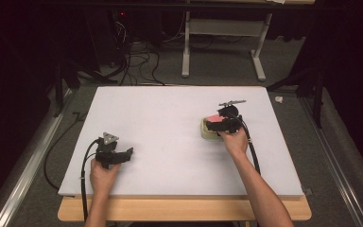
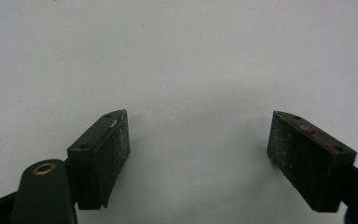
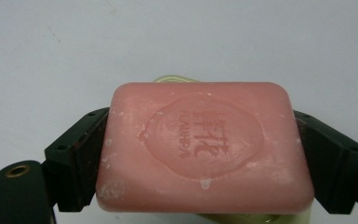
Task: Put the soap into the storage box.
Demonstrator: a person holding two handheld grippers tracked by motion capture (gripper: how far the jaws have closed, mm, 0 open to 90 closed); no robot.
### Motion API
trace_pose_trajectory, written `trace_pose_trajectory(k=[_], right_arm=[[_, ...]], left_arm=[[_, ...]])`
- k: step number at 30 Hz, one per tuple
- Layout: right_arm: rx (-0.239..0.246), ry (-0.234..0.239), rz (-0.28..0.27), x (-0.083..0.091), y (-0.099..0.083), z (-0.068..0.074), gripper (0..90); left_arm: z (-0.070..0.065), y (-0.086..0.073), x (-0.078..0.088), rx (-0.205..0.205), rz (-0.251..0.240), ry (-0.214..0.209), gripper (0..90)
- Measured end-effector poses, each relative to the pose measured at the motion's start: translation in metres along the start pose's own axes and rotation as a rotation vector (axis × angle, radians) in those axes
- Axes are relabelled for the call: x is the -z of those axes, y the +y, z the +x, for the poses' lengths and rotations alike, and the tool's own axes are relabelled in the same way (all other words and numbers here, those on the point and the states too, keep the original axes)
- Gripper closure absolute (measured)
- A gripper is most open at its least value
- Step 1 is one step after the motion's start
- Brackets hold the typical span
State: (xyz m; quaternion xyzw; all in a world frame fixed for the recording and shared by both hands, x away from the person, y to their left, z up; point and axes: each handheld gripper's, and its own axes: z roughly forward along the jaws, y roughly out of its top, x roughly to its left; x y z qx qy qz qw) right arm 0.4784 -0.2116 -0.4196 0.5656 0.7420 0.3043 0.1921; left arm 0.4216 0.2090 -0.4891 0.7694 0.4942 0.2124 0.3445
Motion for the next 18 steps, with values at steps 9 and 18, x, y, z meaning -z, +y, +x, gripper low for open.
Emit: trace_pose_trajectory(k=[9, 18], right_arm=[[-0.017, -0.002, 0.027, -0.009, -0.001, 0.001, 13.7], [-0.036, -0.017, 0.053, -0.018, -0.002, 0.000, 13.7]], left_arm=[[0.000, 0.000, 0.000, 0.000, 0.000, 0.001, 21.5], [0.000, 0.000, 0.000, 0.000, 0.000, 0.000, 21.5]])
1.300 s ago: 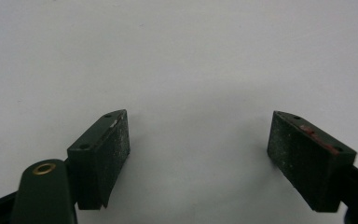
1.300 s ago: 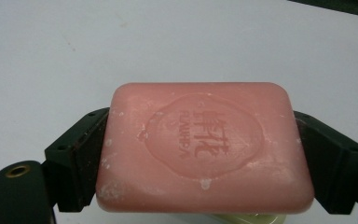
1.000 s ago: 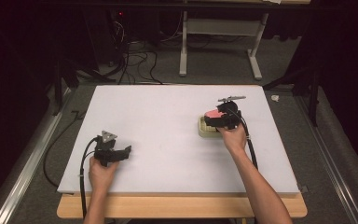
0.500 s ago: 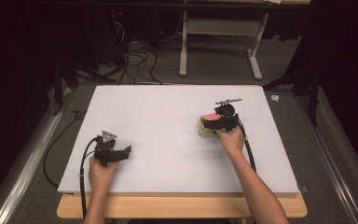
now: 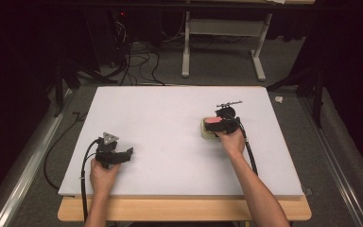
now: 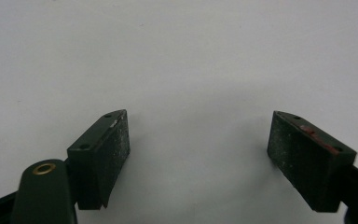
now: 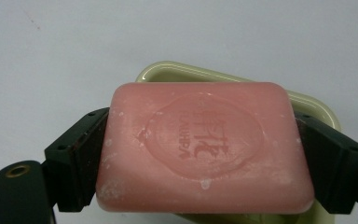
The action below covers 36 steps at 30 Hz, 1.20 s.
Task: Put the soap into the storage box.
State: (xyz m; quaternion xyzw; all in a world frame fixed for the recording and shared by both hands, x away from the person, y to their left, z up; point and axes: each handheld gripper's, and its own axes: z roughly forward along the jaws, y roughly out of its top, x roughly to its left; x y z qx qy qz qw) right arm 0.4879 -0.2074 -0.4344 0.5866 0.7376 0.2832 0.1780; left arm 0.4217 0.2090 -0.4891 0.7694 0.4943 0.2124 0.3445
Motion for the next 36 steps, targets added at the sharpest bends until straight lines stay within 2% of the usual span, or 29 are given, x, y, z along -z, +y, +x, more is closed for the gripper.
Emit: trace_pose_trajectory(k=[6, 10, 12, 18, 21, 23, 28, 36], right_arm=[[0.003, -0.006, 0.003, -0.002, 0.001, 0.001, 13.6], [-0.014, -0.014, 0.027, -0.008, -0.001, 0.001, 13.7], [-0.009, -0.016, 0.026, -0.009, -0.001, 0.000, 13.6], [-0.041, -0.020, 0.030, -0.011, -0.001, 0.000, 13.4], [-0.040, -0.017, 0.035, -0.012, -0.001, -0.001, 13.4], [-0.026, -0.027, 0.029, -0.012, -0.001, 0.000, 13.4], [-0.027, -0.022, 0.022, -0.011, -0.001, 0.000, 12.8], [-0.025, -0.011, -0.017, 0.001, 0.000, -0.001, 12.2]], left_arm=[[0.000, 0.000, 0.000, 0.001, 0.000, 0.000, 21.5], [0.000, 0.000, 0.000, 0.001, 0.000, 0.000, 21.5], [0.000, 0.000, 0.000, 0.000, 0.000, 0.000, 21.5], [0.000, 0.000, 0.000, 0.000, 0.000, 0.000, 21.5], [0.000, 0.000, 0.000, 0.001, 0.000, 0.000, 21.5], [0.000, 0.000, 0.000, 0.000, 0.000, 0.000, 21.5], [0.000, 0.000, 0.000, 0.001, 0.000, 0.000, 21.5], [0.000, 0.000, 0.000, 0.001, -0.001, 0.000, 21.6]])
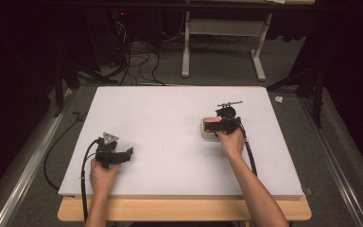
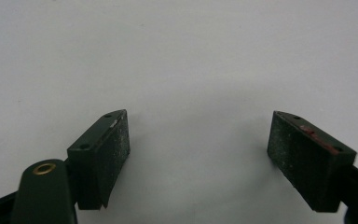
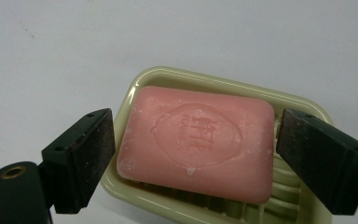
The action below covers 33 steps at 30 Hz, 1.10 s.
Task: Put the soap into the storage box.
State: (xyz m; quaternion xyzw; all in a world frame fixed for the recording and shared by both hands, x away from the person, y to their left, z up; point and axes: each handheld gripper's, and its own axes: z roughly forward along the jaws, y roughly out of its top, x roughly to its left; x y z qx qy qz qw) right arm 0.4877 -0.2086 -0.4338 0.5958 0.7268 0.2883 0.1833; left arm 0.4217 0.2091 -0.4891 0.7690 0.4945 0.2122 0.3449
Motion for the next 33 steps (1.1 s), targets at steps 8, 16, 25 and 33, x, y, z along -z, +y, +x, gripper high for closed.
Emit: trace_pose_trajectory(k=[8, 16, 25, 33], right_arm=[[0.049, 0.012, -0.068, 0.018, 0.000, -0.001, 13.3], [0.065, 0.018, -0.119, 0.036, -0.004, -0.008, 14.4], [0.069, 0.016, -0.169, 0.055, -0.008, -0.018, 15.2], [0.060, 0.013, -0.208, 0.073, -0.013, -0.030, 15.9]], left_arm=[[0.000, 0.000, 0.000, 0.000, 0.000, -0.001, 21.6], [0.000, 0.000, 0.000, 0.000, 0.000, -0.001, 21.6], [0.000, 0.000, 0.000, 0.000, 0.000, 0.000, 21.5], [0.000, 0.000, 0.000, -0.001, 0.000, 0.001, 21.5]])
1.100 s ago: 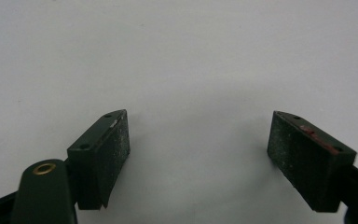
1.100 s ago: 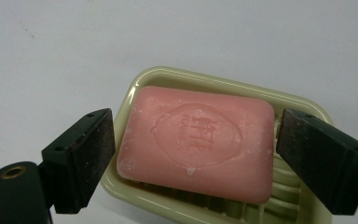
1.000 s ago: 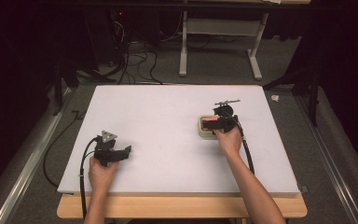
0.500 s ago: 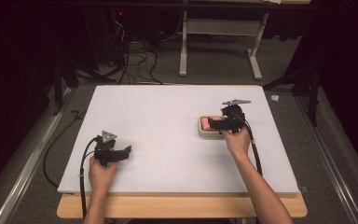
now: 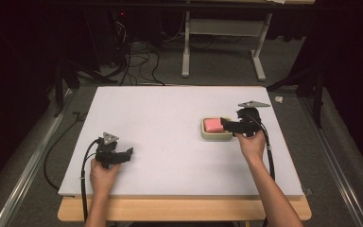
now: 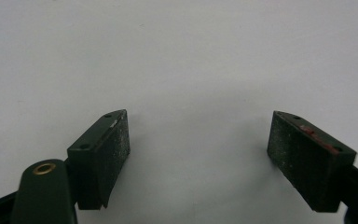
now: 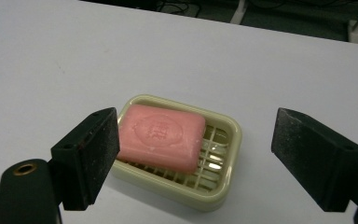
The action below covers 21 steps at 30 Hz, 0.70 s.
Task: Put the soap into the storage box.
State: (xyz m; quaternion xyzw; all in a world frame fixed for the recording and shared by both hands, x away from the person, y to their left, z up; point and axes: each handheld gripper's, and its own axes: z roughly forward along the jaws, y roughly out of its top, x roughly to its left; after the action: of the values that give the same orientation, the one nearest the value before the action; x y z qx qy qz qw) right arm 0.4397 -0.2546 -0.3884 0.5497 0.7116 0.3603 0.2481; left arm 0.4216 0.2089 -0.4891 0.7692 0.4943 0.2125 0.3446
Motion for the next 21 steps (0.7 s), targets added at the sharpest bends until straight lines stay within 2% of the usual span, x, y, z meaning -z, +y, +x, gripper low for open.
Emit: trace_pose_trajectory(k=[21], right_arm=[[-0.028, -0.014, -0.052, 0.032, -0.012, -0.023, 16.5]], left_arm=[[0.000, 0.000, 0.000, 0.000, 0.000, -0.001, 21.5]])
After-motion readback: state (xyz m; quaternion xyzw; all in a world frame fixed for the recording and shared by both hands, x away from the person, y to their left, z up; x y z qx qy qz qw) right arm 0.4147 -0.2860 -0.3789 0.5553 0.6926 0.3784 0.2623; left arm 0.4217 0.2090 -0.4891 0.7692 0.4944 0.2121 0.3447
